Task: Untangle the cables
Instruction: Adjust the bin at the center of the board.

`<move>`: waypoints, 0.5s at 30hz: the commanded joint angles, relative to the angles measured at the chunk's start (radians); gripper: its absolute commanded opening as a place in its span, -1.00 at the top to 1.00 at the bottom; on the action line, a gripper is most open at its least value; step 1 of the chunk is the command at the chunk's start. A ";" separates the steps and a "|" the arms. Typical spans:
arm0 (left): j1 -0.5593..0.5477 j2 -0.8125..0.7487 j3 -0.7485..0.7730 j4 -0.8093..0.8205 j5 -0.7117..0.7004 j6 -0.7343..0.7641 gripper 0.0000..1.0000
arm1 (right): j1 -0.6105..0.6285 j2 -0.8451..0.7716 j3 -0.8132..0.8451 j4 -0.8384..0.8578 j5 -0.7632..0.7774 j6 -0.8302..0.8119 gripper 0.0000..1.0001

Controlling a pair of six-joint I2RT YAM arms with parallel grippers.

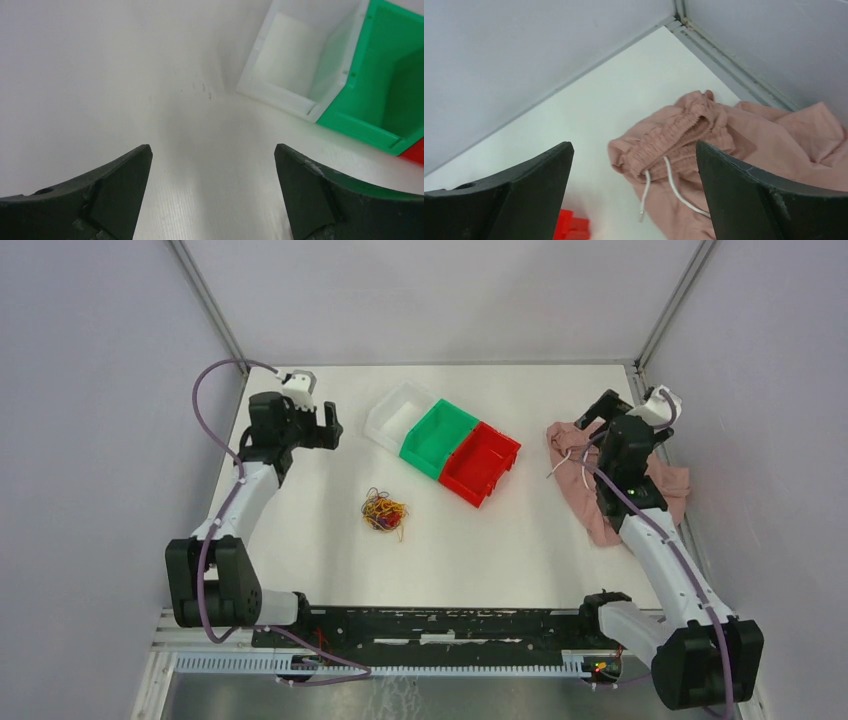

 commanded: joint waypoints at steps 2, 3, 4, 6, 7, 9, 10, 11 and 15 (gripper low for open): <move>0.005 0.024 0.195 -0.255 0.122 0.010 -0.99 | 0.000 0.081 0.207 -0.255 -0.224 0.174 -0.99; 0.004 0.026 0.212 -0.280 0.129 0.005 -0.99 | 0.007 0.128 0.257 -0.298 -0.272 0.195 -0.99; 0.004 0.028 0.223 -0.296 0.136 0.005 -0.99 | 0.030 0.179 0.306 -0.339 -0.297 0.231 -0.99; 0.004 0.029 0.237 -0.329 0.144 0.006 -0.99 | 0.111 0.260 0.380 -0.389 -0.266 0.260 -0.98; 0.004 0.030 0.243 -0.349 0.143 0.010 -0.99 | 0.160 0.299 0.415 -0.398 -0.238 0.267 -0.97; 0.004 0.029 0.253 -0.391 0.142 0.019 -0.99 | 0.251 0.384 0.496 -0.435 -0.170 0.269 -0.94; 0.003 0.026 0.256 -0.409 0.141 0.027 -0.99 | 0.284 0.432 0.538 -0.449 -0.156 0.271 -0.91; 0.003 0.020 0.254 -0.425 0.139 0.033 -0.99 | 0.315 0.480 0.581 -0.467 -0.148 0.277 -0.89; 0.004 -0.016 0.226 -0.460 0.128 0.050 -0.98 | 0.388 0.673 0.764 -0.555 -0.142 0.297 -0.86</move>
